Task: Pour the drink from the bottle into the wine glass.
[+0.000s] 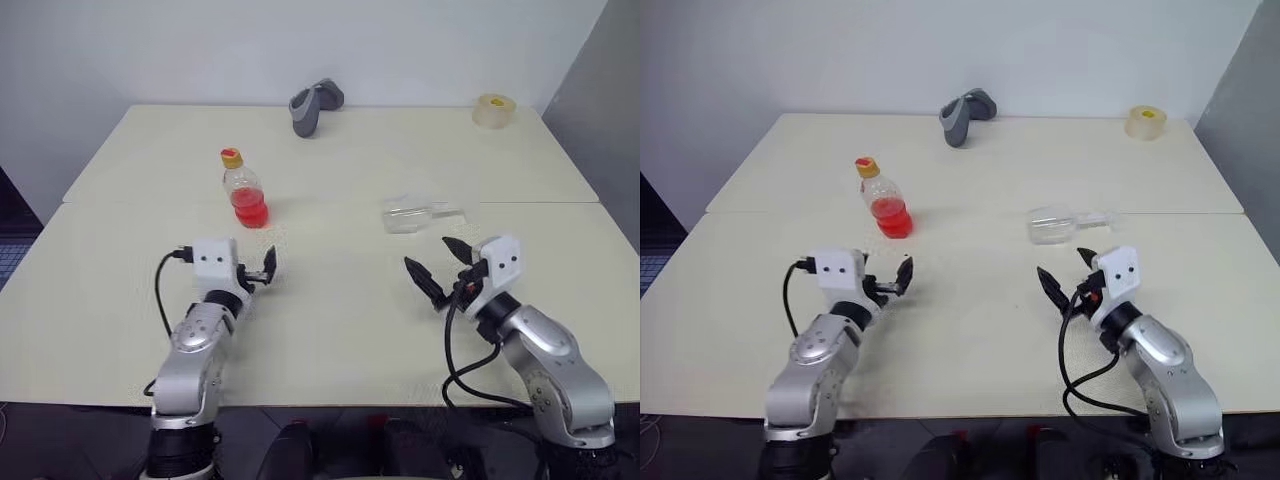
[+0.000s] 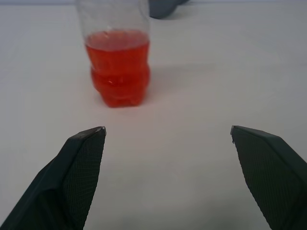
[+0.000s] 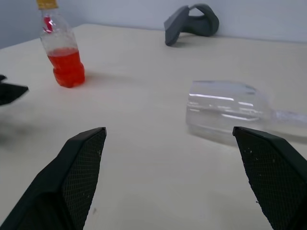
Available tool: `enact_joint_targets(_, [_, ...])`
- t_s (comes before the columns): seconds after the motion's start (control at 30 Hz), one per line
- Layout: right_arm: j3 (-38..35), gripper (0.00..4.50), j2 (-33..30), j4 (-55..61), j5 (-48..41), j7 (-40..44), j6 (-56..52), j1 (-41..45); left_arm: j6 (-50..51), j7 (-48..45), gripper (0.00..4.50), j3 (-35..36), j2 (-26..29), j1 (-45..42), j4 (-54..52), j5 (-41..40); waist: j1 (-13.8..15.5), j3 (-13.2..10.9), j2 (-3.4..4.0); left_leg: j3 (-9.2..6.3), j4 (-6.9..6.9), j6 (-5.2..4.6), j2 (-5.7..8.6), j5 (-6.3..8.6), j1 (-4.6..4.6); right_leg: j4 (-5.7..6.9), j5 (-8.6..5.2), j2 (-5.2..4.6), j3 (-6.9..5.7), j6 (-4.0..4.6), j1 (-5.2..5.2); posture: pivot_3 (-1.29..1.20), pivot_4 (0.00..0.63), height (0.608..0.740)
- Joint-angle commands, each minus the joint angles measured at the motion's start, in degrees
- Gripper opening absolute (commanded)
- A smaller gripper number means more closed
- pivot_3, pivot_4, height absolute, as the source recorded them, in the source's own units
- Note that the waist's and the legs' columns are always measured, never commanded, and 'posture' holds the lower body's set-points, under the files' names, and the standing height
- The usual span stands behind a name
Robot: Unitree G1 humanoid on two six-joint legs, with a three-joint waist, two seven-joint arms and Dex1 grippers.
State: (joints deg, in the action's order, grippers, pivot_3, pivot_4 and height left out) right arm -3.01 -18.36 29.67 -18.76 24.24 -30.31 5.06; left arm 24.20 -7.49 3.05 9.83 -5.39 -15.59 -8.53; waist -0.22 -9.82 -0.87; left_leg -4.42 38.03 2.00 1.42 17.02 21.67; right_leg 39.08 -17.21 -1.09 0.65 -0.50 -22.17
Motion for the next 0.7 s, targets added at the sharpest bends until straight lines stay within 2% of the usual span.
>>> enact_joint_targets(0.03, [0.2, 4.5, -0.4, -0.4, -0.4, 0.7, 1.5, 1.7, -4.6, -0.1, 4.46, -5.5, -1.8, -0.3, 1.0, 3.2, 0.1, 0.0, -0.01, 0.0, 0.01, 0.0, 0.0, 0.0, 0.02, 0.0, 0.01, 0.0, 0.0, 0.01, -0.01, 0.0, 0.15, 0.74])
enact_joint_targets(0.17, [0.2, 4.5, -0.6, 0.1, -1.2, 0.7, 0.7, 2.2, -6.1, 1.8, 4.46, -3.4, -2.4, -7.5, 6.3, 3.9, 0.3, 0.0, -0.01, -0.08, 0.04, -0.06, 0.0, 0.0, 0.05, 0.02, 0.04, 0.0, -0.09, 0.04, -0.01, 0.0, 0.15, 0.74])
enact_joint_targets(0.27, [0.3, 4.5, -0.9, 0.6, -1.6, 1.0, 0.4, 2.0, -7.5, 1.6, 4.46, -0.9, 0.0, -10.8, 9.9, 4.1, 0.0, 0.0, 0.0, -0.09, 0.04, -0.13, -0.02, -0.04, 0.04, 0.04, 0.15, 0.02, -0.13, 0.05, -0.01, 0.0, 0.15, 0.74])
enact_joint_targets(0.47, [0.6, 4.5, -1.2, 0.8, -1.9, 1.2, 0.7, 1.6, -11.6, 1.4, 4.46, 4.7, 6.3, -13.7, 14.5, 4.7, -0.6, 0.0, 0.0, 0.03, 0.02, -0.07, -0.02, -0.08, -0.02, 0.04, 0.18, 0.02, 0.02, 0.03, -0.04, 0.0, 0.15, 0.74])
enact_joint_targets(0.7, [1.5, 4.5, -0.6, 1.2, -1.6, 0.6, 1.0, 1.0, -13.6, 3.0, 4.46, 7.2, 7.6, -16.3, 19.0, 5.0, 0.2, 0.0, -0.02, 0.01, 0.07, -0.07, 0.01, -0.08, 0.04, 0.0, 0.2, -0.01, 0.0, 0.01, -0.04, 0.0, 0.15, 0.74])
